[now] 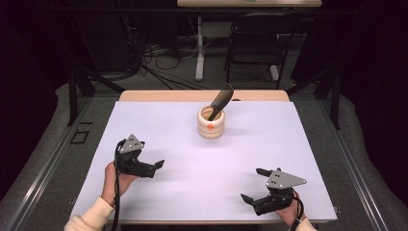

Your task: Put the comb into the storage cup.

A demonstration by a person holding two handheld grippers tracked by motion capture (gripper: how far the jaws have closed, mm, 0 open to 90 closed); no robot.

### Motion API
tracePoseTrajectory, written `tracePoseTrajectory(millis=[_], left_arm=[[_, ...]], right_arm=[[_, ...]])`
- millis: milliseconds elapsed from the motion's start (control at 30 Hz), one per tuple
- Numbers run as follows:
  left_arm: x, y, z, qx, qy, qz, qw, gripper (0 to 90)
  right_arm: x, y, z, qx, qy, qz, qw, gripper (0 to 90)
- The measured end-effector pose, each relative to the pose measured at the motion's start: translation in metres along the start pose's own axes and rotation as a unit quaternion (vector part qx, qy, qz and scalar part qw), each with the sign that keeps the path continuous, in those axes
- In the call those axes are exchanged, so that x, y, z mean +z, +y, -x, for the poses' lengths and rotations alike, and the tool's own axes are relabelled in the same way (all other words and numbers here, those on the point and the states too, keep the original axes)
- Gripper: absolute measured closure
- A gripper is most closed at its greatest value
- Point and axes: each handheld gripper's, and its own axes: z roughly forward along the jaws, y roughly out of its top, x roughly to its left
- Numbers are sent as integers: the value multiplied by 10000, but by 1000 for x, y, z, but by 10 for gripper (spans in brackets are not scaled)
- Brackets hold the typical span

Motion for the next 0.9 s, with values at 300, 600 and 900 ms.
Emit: tracePoseTrajectory(millis=[300,600,900], left_arm=[[-10,-18,3,-35,79,-10,10000,0],[-18,-33,8,-97,118,-26,9999,0],[-24,-46,11,-115,172,-82,9998,0]], right_arm=[[0,0,1,5,-36,-9,10000,4],[-1,0,1,24,-73,-25,10000,4],[-1,-1,1,25,-87,-25,10000,4]])
